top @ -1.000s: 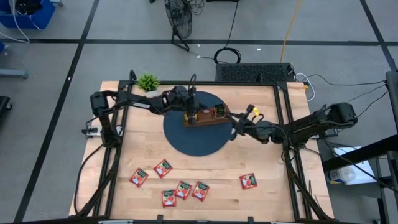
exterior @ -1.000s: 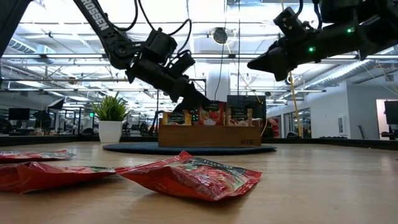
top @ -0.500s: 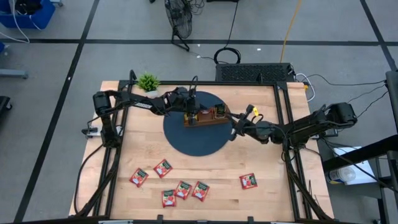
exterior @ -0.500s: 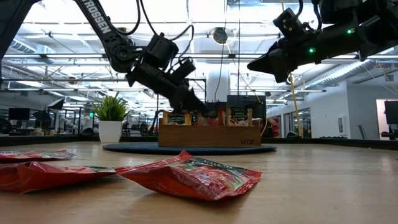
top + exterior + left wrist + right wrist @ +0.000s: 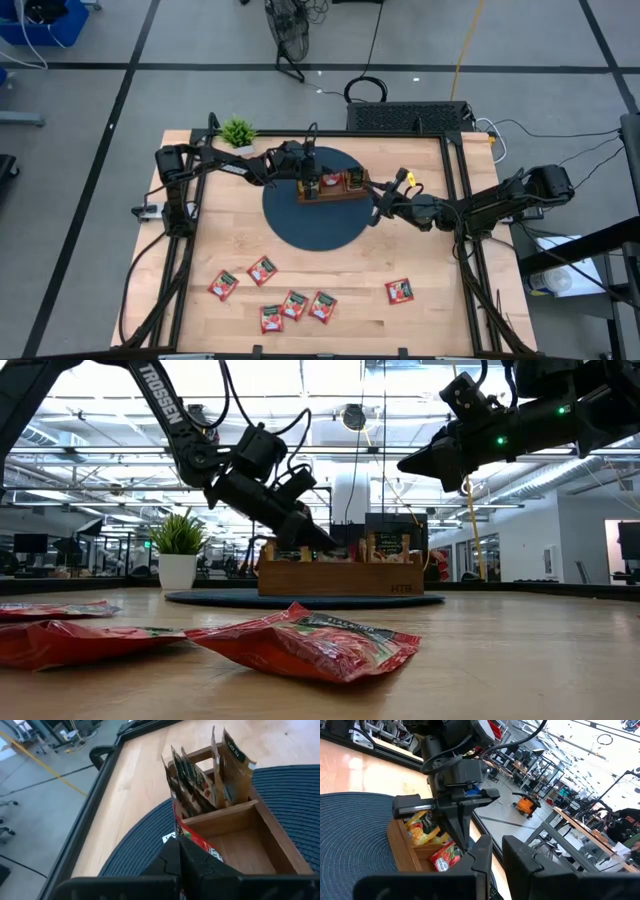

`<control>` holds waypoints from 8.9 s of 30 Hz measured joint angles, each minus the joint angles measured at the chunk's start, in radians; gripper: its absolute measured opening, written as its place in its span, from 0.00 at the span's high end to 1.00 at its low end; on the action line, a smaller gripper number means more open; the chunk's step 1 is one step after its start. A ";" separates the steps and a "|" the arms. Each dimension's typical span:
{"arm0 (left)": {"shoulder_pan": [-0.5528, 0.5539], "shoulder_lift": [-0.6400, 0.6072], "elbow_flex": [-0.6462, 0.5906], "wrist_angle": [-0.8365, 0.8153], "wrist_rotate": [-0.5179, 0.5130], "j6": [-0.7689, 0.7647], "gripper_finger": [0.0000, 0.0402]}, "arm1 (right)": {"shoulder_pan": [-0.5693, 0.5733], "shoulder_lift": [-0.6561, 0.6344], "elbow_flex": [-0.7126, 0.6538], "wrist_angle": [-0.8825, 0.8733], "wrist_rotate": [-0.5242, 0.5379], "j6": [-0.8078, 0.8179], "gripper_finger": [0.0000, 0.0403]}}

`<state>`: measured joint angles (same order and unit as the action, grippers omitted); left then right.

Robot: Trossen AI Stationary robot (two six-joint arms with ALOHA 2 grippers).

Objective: Pick & Place Tea
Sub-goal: Put the red tea bag into the middle section of the wooden organizer

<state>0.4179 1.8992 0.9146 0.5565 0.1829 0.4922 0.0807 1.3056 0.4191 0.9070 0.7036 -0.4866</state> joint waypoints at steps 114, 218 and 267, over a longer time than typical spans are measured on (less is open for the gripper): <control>-0.492 -0.569 0.001 -0.340 -0.574 -0.209 0.60 | 0.617 0.380 0.477 -1.399 -1.024 1.650 1.00; -0.433 -0.568 0.002 -0.499 -0.573 -0.339 0.60 | 0.099 0.582 0.465 -0.157 -0.006 -0.593 1.00; -0.303 -0.558 0.002 -0.435 -0.391 -0.518 0.73 | 0.033 0.582 0.465 0.295 0.025 -0.996 1.00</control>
<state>0.1149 1.3415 0.9161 0.1220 -0.2079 -0.0257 0.1141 1.8877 0.8845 1.2017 0.7284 -1.4830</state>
